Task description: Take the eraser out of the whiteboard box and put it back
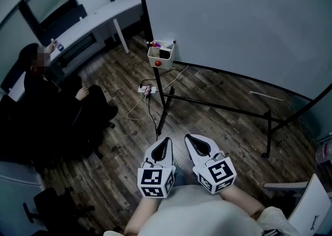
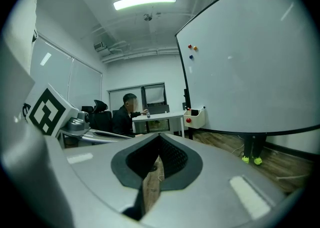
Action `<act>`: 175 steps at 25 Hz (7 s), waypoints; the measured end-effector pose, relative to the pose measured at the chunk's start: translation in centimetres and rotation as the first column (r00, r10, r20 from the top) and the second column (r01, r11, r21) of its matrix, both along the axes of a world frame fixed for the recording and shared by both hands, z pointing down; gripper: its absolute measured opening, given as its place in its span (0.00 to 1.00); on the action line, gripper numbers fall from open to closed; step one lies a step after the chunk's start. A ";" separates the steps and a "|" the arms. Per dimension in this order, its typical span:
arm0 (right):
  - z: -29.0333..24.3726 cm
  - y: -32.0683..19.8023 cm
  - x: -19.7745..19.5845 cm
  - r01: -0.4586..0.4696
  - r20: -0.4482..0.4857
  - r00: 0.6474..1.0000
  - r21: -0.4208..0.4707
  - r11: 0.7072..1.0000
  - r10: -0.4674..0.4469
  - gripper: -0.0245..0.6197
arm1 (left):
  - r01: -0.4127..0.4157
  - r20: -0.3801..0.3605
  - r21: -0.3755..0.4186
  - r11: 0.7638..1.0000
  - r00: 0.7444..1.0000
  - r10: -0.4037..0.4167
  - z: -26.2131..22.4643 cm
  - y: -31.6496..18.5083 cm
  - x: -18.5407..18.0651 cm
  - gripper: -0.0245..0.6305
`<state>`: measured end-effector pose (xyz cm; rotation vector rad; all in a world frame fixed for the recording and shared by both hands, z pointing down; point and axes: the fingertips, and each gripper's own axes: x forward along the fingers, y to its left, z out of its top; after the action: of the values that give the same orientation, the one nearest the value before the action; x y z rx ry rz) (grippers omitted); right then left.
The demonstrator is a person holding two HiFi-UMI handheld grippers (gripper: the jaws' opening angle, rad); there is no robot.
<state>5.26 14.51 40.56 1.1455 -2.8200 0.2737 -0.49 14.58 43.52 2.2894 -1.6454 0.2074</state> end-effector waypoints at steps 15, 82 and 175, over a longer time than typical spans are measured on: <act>-0.9 -7.9 -4.0 -0.020 -0.014 1.000 0.003 1.000 0.020 0.05 | -0.035 -0.009 0.007 0.999 0.999 0.035 -1.1 -8.0 -3.6 0.04; -1.7 -36.5 -8.2 -0.024 -0.061 0.998 0.048 0.999 0.027 0.23 | -0.007 -0.050 0.011 1.000 0.999 0.007 -1.7 -33.5 -8.5 0.04; -8.4 -38.7 -9.1 -0.029 -0.083 0.995 0.239 0.970 0.050 0.28 | 0.019 -0.046 0.027 0.999 0.999 -0.017 -2.9 -33.7 -9.7 0.04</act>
<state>-3.80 -24.16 32.17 1.2251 -2.8111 -0.1149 -10.20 -19.16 40.60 2.2813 -1.6555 0.1282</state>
